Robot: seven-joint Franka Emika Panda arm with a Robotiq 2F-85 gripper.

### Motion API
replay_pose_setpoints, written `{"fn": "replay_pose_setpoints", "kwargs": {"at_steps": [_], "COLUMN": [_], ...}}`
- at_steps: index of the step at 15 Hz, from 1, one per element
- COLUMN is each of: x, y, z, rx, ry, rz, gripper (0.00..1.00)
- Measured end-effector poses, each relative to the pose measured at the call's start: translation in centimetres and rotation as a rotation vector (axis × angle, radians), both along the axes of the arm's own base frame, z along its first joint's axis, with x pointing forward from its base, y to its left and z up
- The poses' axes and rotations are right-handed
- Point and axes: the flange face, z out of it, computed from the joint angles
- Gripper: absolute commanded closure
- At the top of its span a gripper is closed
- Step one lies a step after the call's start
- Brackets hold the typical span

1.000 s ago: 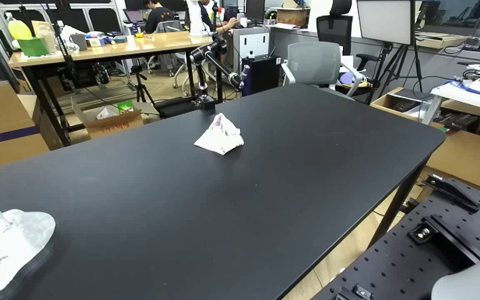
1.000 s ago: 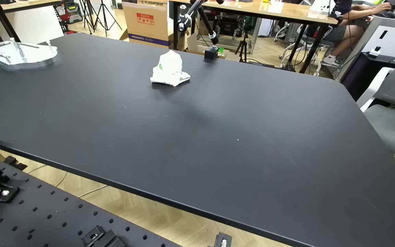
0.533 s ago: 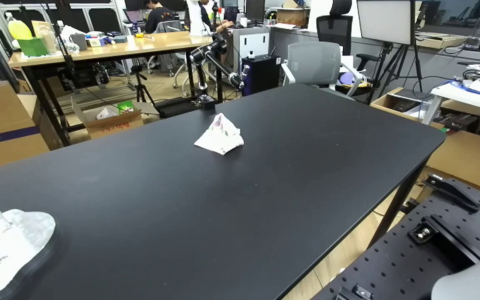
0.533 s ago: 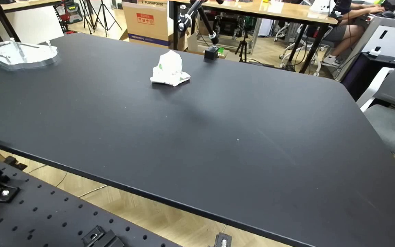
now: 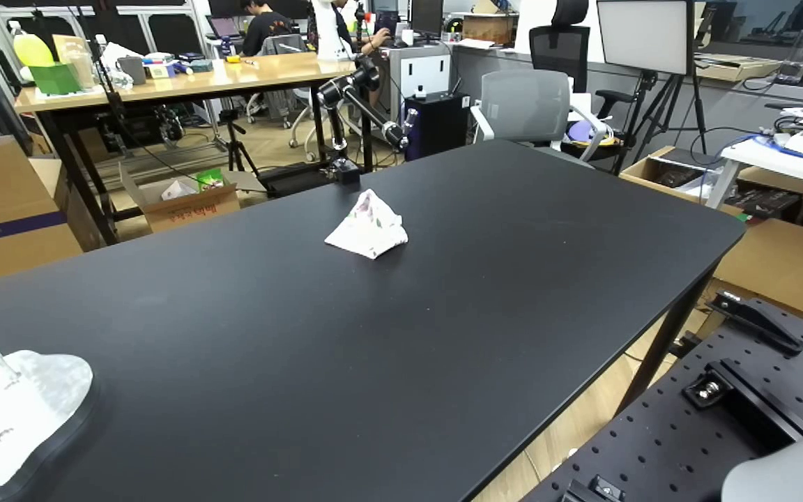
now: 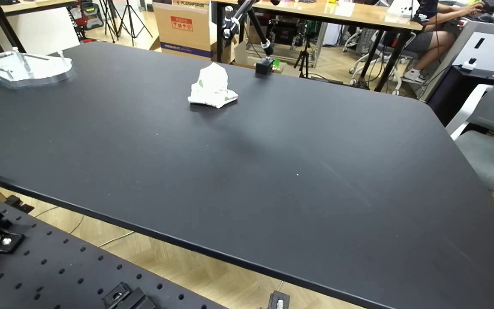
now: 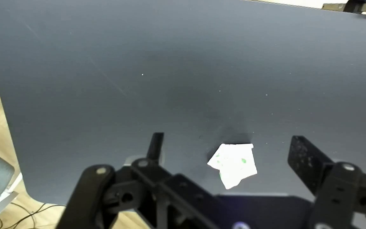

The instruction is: Put the white cloth on the rack.

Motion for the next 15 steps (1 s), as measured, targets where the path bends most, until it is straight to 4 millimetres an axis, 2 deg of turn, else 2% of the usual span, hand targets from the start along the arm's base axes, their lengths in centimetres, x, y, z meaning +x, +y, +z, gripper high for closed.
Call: {"fn": "replay_pose_setpoints", "kwargs": {"at_steps": [2, 4, 10, 13, 15], "x": [1.7, 4.3, 12.5, 15.0, 16.1], "y": [0.9, 2.2, 8.9, 12.0, 13.1], "z": [-1.3, -3.8, -14.7, -19.9, -21.7], "rx": [-0.027, -0.039, -0.025, -0.009, -0.005], "ry": [-0.038, -0.082, -0.156, -0.15, -0.125], "rz": [-0.034, -0.119, -0.384, -0.515, -0.588], "gripper": [0.0, 0.0, 0.0, 0.0, 0.0]}}
